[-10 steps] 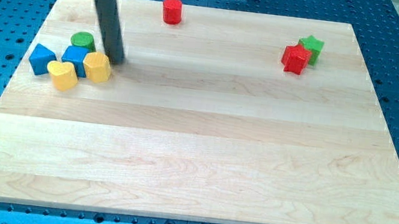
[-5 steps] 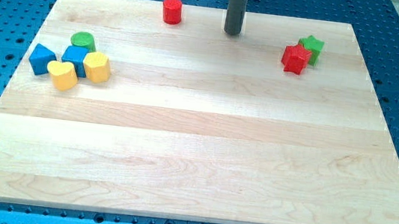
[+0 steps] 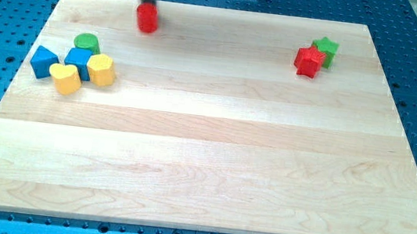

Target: Move the red circle towards the hexagon

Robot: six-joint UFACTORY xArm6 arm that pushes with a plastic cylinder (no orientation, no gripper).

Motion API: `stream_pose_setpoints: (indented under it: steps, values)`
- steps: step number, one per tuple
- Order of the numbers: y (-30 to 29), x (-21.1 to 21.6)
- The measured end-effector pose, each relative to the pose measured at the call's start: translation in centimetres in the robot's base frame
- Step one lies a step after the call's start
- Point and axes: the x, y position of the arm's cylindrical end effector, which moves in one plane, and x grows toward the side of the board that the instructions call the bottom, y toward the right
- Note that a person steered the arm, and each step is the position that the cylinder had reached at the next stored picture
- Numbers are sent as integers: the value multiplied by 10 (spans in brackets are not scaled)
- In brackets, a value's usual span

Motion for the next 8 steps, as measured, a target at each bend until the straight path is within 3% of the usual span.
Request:
stream_pose_setpoints:
  steps: [1,2,3,5,6,8]
  values:
    - [5,49]
    - [61,41]
    - [56,95]
    - [60,52]
    - [23,41]
    - [-11,98]
